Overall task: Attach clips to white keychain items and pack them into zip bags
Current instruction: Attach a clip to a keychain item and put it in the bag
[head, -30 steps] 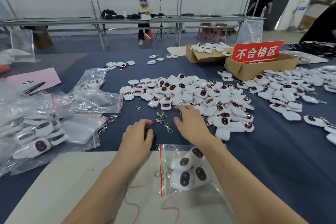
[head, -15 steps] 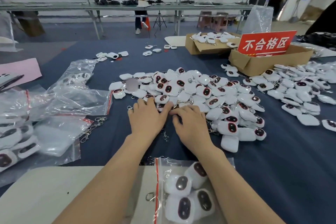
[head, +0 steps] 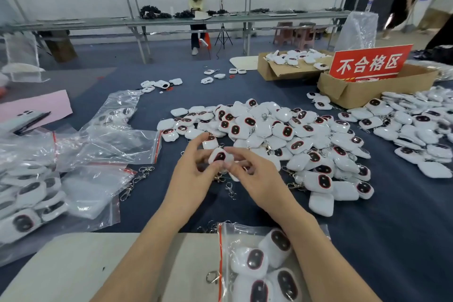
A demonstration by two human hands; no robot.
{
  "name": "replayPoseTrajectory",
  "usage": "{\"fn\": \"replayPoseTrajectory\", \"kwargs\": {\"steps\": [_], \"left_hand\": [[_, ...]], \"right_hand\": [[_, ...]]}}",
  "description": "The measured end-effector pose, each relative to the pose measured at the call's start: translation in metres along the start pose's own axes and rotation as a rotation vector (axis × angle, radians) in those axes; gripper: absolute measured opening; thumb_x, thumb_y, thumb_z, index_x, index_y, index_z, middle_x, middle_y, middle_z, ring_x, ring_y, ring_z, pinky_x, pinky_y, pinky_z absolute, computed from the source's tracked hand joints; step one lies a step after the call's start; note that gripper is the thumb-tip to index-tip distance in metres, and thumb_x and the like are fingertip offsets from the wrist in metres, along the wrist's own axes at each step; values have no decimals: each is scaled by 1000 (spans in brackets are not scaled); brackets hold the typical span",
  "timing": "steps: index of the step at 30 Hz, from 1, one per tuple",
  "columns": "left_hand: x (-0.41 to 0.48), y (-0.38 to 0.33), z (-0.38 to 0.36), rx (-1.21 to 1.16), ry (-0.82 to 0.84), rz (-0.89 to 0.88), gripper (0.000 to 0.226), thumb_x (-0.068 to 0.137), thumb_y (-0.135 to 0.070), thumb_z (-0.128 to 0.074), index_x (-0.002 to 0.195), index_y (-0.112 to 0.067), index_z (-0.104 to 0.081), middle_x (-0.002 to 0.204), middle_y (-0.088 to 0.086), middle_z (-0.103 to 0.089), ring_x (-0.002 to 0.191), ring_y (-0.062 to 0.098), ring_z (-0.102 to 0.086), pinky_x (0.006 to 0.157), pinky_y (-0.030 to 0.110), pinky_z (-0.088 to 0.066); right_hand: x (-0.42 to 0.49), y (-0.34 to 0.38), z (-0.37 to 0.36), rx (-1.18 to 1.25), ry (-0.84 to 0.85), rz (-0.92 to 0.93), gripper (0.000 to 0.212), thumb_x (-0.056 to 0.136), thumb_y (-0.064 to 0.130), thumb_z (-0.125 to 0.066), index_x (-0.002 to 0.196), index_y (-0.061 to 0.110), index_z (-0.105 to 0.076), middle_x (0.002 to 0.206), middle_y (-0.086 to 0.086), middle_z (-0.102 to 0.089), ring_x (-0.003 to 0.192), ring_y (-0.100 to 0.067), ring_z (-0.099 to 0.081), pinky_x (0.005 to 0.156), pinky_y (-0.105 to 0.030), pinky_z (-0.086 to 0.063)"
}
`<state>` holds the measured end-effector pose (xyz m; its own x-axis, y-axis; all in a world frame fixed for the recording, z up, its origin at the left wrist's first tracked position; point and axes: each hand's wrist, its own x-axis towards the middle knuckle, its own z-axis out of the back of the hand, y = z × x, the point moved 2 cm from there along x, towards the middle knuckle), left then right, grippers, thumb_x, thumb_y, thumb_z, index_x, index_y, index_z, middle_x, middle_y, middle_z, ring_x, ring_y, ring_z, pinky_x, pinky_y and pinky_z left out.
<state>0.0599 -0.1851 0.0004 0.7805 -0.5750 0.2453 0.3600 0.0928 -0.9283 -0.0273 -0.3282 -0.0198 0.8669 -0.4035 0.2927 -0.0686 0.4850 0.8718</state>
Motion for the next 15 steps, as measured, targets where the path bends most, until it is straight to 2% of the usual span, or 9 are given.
{"fn": "replayPoseTrajectory", "kwargs": {"steps": [2,5,7,8,11,15], "left_hand": [[-6,2,-2,-160,-45,59,45,95,-14,-69,130,-35,-51,99,-14,-77,92,2,-71,80,11,-50],[-5,4,-6,-256,-67,100,31,95,-17,-69,123,-29,-62,98,-10,-79,90,2,-72,75,8,-49],[-2,7,-7,-320,-78,128,23,95,-20,-69,116,-29,-68,99,-7,-79,95,6,-73,78,13,-52],[-1,9,-8,-336,-77,145,20,94,-22,-69,113,-28,-71,100,-5,-79,98,9,-73,81,17,-52],[1,15,-10,-325,-44,174,18,96,-30,-65,111,-28,-75,104,-5,-78,103,14,-72,87,24,-54],[4,17,-11,-258,23,146,25,103,-26,-55,122,-31,-70,115,-12,-75,111,7,-68,94,23,-53]], "right_hand": [[1,-1,2,77,-31,-32,20,97,29,-65,116,33,-70,99,19,-73,94,0,-67,83,-16,-51],[2,-1,5,134,-12,-95,14,94,24,-69,108,26,-70,88,12,-76,85,-5,-71,73,-20,-54],[3,-1,1,254,27,-158,14,94,20,-70,107,22,-66,86,9,-76,79,-8,-73,57,-20,-52],[3,-2,-1,310,42,-187,14,94,17,-70,107,18,-65,85,6,-76,78,-10,-74,55,-19,-52],[7,-6,-4,412,35,-236,17,93,9,-70,109,13,-66,85,-2,-77,78,-11,-74,68,-19,-57],[8,-8,-2,463,32,-250,24,93,7,-69,115,17,-68,87,-3,-78,81,-13,-74,76,-19,-58]]}}
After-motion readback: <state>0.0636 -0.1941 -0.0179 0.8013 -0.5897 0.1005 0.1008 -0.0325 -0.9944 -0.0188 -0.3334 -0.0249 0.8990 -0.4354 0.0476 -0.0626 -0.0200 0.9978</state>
